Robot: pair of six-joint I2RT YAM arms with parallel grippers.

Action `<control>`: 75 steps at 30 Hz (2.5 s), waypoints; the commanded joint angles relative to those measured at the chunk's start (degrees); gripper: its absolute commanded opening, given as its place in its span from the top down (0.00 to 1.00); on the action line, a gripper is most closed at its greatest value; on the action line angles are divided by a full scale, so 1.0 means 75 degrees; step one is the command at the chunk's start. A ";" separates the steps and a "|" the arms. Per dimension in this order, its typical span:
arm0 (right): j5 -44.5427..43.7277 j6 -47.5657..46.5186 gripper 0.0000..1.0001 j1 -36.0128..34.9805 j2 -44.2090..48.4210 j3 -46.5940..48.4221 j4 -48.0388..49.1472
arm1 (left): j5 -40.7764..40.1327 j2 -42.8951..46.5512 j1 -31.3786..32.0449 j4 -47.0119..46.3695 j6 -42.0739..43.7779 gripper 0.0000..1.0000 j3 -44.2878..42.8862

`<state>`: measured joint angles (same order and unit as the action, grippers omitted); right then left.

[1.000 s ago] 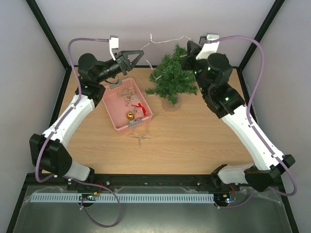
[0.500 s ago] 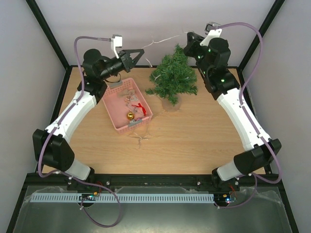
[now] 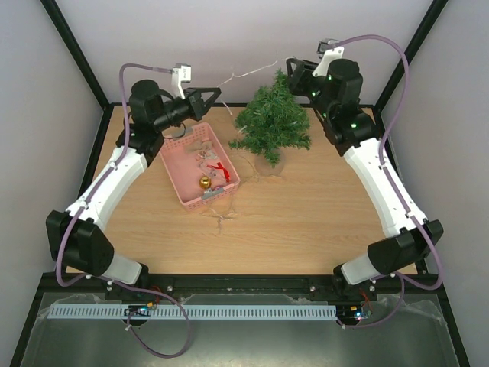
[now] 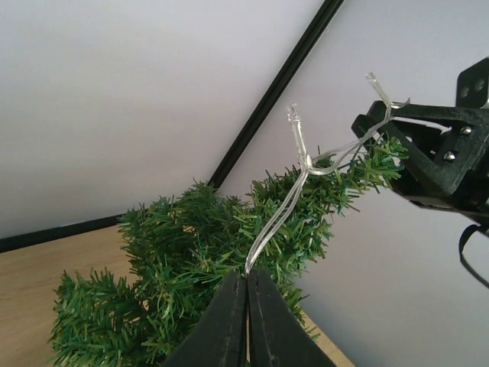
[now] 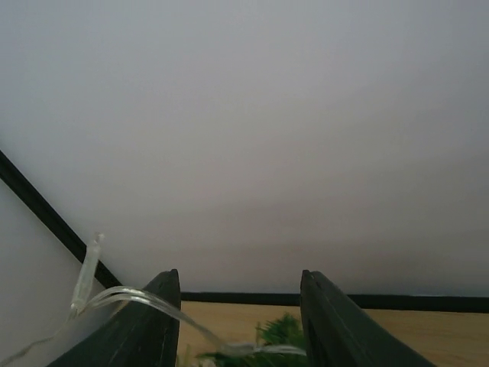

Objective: Decorate the small christmas tree
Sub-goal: Wrap the decoration item around the Christmas tree.

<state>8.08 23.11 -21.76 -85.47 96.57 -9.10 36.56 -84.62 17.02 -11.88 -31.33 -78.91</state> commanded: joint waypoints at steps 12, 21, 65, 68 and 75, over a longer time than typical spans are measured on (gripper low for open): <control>-0.0722 -0.2713 0.55 0.0146 0.0472 0.1262 -0.2870 | 0.0083 0.0279 -0.0042 0.0075 0.0217 0.98 0.0236; -0.0257 -0.2515 0.69 0.0146 -0.0053 0.1629 -0.2635 | 0.0041 -0.0031 -0.0073 0.0023 0.0125 0.98 0.0079; -0.0513 -0.4018 0.57 0.0145 0.1331 -0.2164 -0.0399 | 0.0623 0.0921 0.0450 -0.0690 -0.0142 0.98 0.1873; -0.0685 -0.3901 0.73 0.0147 0.1434 -0.2038 -0.0329 | 0.0622 0.0911 0.0460 -0.0679 -0.0118 0.97 0.1874; -0.0613 -0.3331 0.89 0.0146 0.1746 -0.1665 -0.0798 | 0.0506 0.0895 0.0462 -0.0498 0.0201 0.98 0.1940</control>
<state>3.75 -5.32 -20.95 -75.20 80.60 -13.65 40.47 -79.18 20.25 -15.42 -32.16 -65.39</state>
